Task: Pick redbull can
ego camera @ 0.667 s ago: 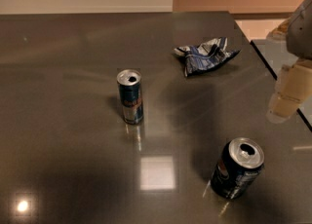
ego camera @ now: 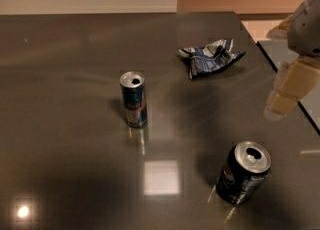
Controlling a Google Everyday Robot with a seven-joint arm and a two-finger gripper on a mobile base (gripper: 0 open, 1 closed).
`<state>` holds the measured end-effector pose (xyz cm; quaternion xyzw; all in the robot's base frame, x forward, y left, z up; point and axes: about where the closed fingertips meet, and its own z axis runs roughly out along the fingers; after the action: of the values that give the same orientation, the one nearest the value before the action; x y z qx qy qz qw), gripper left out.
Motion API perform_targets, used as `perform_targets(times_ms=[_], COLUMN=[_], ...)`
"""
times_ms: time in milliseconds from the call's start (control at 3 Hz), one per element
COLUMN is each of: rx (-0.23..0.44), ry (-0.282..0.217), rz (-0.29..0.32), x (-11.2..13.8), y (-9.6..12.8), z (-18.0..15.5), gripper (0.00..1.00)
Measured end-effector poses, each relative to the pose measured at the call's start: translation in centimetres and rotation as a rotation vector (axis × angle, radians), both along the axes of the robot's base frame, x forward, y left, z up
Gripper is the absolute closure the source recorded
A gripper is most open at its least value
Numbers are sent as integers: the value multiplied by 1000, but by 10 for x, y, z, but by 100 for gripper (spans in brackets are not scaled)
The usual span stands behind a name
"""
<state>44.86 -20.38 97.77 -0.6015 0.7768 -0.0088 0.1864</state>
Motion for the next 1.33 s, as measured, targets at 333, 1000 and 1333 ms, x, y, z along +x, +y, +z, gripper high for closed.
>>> perform_targets(times_ms=[333,1000,1333], rx=[100,283,353], ry=[-16,-47,-35], rz=[38,116,155], x=[14,38,42], y=[31,110,150], z=[-7,-21,-29], gripper=[0,0,0])
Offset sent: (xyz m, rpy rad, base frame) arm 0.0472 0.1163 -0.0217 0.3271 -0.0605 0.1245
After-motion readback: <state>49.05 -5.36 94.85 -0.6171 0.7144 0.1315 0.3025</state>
